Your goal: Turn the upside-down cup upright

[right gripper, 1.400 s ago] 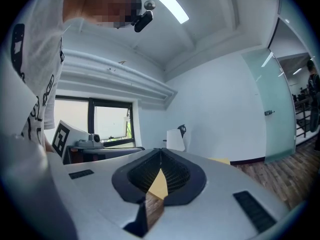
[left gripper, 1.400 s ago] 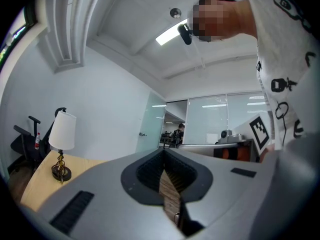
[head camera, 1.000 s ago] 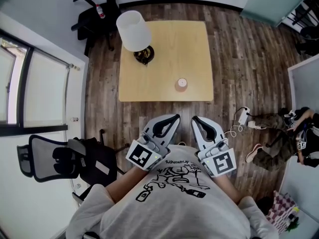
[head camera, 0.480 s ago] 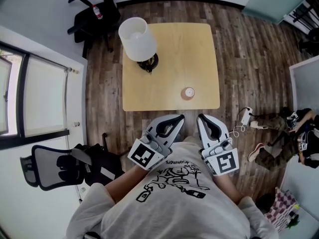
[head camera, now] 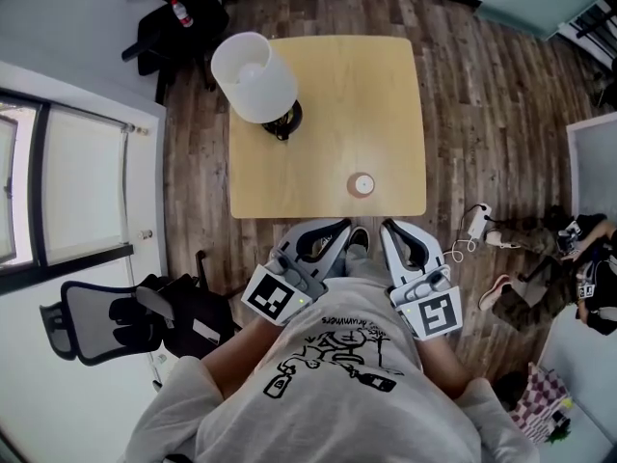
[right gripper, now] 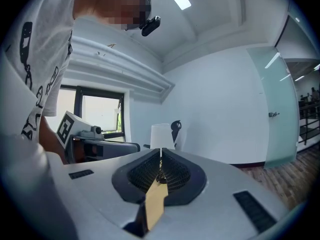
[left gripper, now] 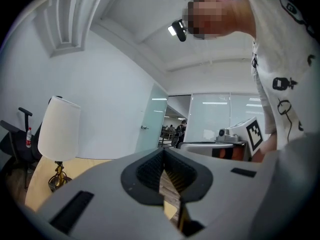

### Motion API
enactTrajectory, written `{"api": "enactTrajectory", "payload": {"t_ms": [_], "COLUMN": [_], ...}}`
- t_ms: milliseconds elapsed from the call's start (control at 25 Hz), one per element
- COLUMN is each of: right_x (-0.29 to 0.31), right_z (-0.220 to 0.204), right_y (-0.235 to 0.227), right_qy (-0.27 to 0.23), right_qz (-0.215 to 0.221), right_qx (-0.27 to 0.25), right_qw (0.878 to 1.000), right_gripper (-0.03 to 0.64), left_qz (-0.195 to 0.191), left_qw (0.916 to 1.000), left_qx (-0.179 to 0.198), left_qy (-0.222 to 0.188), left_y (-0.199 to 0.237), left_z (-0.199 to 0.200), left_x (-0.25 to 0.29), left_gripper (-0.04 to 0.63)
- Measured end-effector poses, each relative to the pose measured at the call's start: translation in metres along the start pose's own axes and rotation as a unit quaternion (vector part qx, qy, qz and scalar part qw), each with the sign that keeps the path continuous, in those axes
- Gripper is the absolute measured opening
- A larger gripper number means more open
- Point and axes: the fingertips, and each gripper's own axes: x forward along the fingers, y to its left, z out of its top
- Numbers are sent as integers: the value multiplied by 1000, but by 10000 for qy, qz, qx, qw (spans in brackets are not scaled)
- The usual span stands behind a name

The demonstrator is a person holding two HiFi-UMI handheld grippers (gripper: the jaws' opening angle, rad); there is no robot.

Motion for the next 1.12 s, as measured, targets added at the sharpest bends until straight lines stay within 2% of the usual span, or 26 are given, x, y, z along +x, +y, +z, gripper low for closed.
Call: {"api": "enactTrajectory", "payload": {"t_ms": [320, 480, 640, 1120], "right_x": [12, 23, 36, 71], "right_z": [-31, -60, -88, -175], "right_y": [-26, -35, -48, -62], "right_qy": [102, 262, 376, 706], "right_qz": [224, 352, 472, 816], "right_qx": [-2, -50, -128, -74], "right_qw": [9997, 9990, 9981, 9941], "right_gripper": [26, 28, 31, 215], "left_qz": [52, -66, -122, -340], "left_qw": [9994, 9987, 9983, 9970], "left_qx": [77, 160, 78, 82], "left_qy": [337, 485, 558, 692], "left_y": [29, 36, 48, 81], "left_z": [-44, -66, -92, -163], "left_x": [11, 23, 35, 65], "left_gripper": [8, 8, 8, 8]}}
